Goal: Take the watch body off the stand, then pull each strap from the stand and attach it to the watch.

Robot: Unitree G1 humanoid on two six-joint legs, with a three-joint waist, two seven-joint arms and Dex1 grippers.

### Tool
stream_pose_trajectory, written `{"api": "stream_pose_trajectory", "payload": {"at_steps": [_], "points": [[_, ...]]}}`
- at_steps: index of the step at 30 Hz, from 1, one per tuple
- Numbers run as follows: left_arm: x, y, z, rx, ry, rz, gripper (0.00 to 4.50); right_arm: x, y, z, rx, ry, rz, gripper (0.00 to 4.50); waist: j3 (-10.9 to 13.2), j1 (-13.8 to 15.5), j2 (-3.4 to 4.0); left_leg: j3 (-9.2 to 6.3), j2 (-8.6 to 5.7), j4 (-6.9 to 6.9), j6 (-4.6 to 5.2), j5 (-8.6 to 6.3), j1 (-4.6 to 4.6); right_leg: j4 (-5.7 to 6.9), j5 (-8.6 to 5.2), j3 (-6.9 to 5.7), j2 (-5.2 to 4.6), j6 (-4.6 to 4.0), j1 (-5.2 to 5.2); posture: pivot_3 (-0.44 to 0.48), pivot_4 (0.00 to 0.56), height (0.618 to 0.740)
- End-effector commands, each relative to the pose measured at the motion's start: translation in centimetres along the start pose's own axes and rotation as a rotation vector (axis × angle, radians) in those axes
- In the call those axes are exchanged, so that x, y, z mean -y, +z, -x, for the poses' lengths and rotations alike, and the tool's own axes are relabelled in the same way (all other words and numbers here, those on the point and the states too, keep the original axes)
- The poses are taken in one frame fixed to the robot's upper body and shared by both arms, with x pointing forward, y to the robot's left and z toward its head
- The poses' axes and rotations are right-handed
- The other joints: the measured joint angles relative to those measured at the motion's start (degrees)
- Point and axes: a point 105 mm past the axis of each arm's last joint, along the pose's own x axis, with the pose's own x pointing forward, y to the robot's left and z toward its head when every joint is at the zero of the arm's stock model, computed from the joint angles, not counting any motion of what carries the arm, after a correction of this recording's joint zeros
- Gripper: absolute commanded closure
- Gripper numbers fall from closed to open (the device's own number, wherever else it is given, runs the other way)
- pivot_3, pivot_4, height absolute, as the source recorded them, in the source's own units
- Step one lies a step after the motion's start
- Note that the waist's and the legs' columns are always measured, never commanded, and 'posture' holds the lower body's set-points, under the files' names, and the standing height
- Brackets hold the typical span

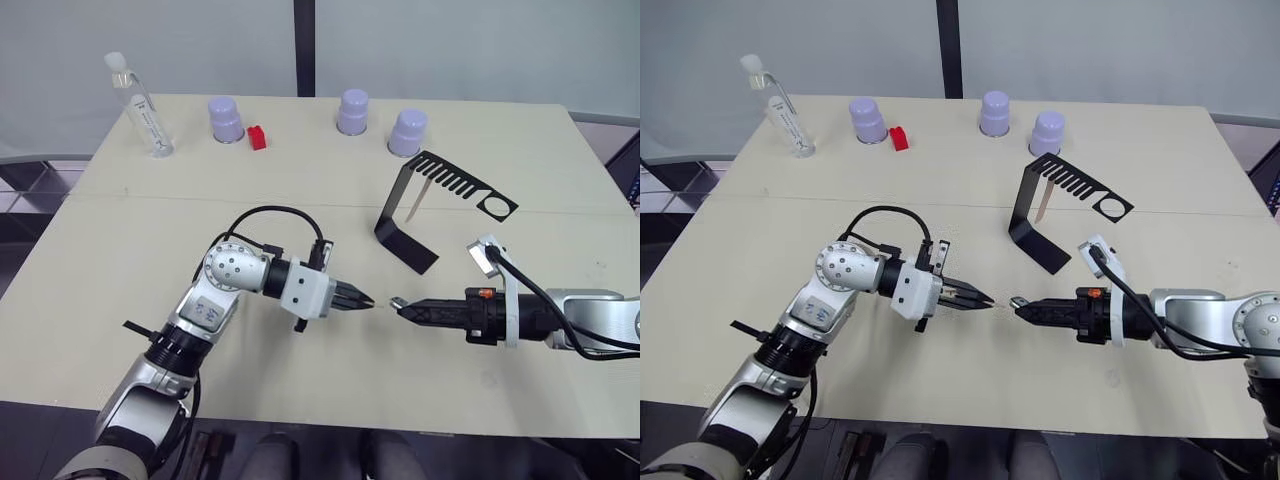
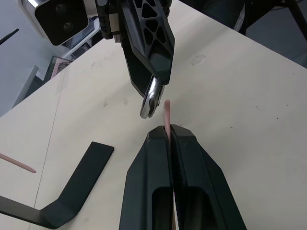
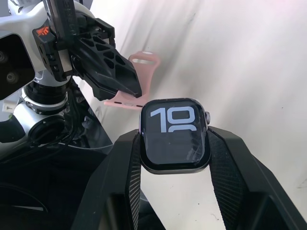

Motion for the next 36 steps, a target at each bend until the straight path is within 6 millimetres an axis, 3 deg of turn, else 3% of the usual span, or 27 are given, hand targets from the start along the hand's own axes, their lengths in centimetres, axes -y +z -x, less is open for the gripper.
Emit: {"api": "stream_pose_trajectory", "payload": {"at_steps": [1, 9, 36], "points": [[-0.7, 1.0, 0.0, 0.017, 0.016, -0.038, 4.5, -1.1, 0.4, 0.3, 0.016, 0.029, 0.03, 3.0, 0.0, -0.01, 0.0, 0.0, 0.0, 0.0, 0.0, 0.0, 0.0, 0.0, 0.0, 0.0, 0.0, 0.0, 0.0, 0.0, 0.15, 0.74], [-1.3, 1.6, -0.2, 0.048, 0.027, -0.027, 4.5, -0.9, 0.1, 0.1, 0.016, 0.014, 0.032, 3.0, 0.0, -0.01, 0.0, -0.01, 0.0, 0.02, 0.0, 0.0, -0.02, 0.0, 0.0, -0.03, 0.01, 0.0, 0.0, 0.0, 0.15, 0.74], [-1.4, 0.9, -1.0, 0.039, 0.037, -0.021, 4.5, -1.3, 0.9, -0.4, 0.038, 0.045, 0.01, 3.0, 0.0, 0.01, 0.0, -0.1, -0.01, 0.12, 0.01, -0.01, -0.11, 0.0, 0.0, -0.14, 0.01, 0.0, 0.0, 0.0, 0.15, 0.74]]}}
